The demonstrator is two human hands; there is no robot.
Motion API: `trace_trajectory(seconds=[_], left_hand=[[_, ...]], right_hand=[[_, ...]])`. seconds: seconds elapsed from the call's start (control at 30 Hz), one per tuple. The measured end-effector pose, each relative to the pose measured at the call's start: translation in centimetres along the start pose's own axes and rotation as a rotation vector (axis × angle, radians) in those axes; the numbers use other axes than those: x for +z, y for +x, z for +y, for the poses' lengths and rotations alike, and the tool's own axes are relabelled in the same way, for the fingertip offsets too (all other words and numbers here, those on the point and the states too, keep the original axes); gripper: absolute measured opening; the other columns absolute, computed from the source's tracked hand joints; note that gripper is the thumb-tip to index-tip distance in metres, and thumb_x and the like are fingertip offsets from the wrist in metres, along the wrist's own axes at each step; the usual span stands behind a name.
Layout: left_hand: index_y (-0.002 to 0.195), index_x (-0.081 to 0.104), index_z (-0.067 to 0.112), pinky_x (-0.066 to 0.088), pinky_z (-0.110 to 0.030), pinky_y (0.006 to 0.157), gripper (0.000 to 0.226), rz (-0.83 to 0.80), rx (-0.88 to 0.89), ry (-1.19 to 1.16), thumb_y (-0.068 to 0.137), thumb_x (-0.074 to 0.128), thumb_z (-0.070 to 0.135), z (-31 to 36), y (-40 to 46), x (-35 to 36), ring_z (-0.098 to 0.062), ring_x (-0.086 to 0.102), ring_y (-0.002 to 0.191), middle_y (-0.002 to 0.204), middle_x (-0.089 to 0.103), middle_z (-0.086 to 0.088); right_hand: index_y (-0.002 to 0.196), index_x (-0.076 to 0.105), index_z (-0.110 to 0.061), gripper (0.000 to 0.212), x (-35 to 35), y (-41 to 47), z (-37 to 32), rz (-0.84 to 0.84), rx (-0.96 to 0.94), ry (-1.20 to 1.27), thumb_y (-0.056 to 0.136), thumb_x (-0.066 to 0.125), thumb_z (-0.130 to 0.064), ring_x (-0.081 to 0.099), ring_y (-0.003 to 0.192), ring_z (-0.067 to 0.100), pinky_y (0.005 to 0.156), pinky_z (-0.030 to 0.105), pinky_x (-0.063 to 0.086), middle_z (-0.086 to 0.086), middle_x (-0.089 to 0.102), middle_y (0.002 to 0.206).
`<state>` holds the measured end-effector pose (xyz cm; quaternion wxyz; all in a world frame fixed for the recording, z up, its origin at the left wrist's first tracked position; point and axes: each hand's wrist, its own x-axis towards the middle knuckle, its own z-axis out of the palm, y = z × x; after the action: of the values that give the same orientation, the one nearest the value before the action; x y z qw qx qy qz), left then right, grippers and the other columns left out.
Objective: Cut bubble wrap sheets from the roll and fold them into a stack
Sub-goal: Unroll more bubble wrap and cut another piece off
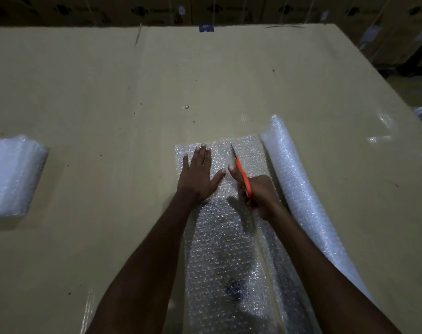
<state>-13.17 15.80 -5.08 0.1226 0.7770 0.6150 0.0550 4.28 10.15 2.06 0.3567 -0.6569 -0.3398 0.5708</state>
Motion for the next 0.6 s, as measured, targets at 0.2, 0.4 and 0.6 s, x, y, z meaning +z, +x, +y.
trace_trajectory(seconds=[0.2, 0.4, 0.6], left_hand=[[0.159, 0.0, 0.009, -0.01, -0.047, 0.122, 0.084, 0.025, 0.006, -0.004, 0.101, 0.017, 0.066, 0.0, -0.1, 0.0, -0.02, -0.009, 0.154, 0.168, -0.006, -0.008], [0.16, 0.002, 0.009, -0.011, -0.046, 0.121, 0.085, 0.039, 0.006, -0.017, 0.1, 0.016, 0.067, 0.0, -0.2, 0.2, -0.019, -0.008, 0.154, 0.168, -0.005, -0.008], [0.159, 0.007, 0.007, -0.007, -0.048, 0.122, 0.091, 0.072, 0.017, -0.021, 0.095, 0.009, 0.07, -0.2, -0.3, 0.5, -0.021, -0.003, 0.155, 0.168, 0.0, -0.01]], right_hand=[[0.053, 0.061, -0.008, 0.059, -0.3, -0.1, 0.0, -0.002, -0.02, -0.007, 0.072, 0.084, -0.059, 0.036, 0.038, 0.017, 0.039, 0.019, 0.027, 0.018, 0.048, 0.059], [0.057, 0.062, -0.008, 0.061, 0.2, 0.3, -0.9, 0.013, -0.003, -0.01, 0.066, 0.085, -0.064, 0.04, 0.04, 0.016, 0.04, 0.021, 0.032, 0.015, 0.053, 0.06], [0.058, 0.06, -0.008, 0.055, 0.0, 0.5, -0.9, 0.01, 0.005, 0.008, 0.075, 0.084, -0.055, 0.038, 0.036, 0.014, 0.037, 0.018, 0.029, 0.008, 0.049, 0.051]])
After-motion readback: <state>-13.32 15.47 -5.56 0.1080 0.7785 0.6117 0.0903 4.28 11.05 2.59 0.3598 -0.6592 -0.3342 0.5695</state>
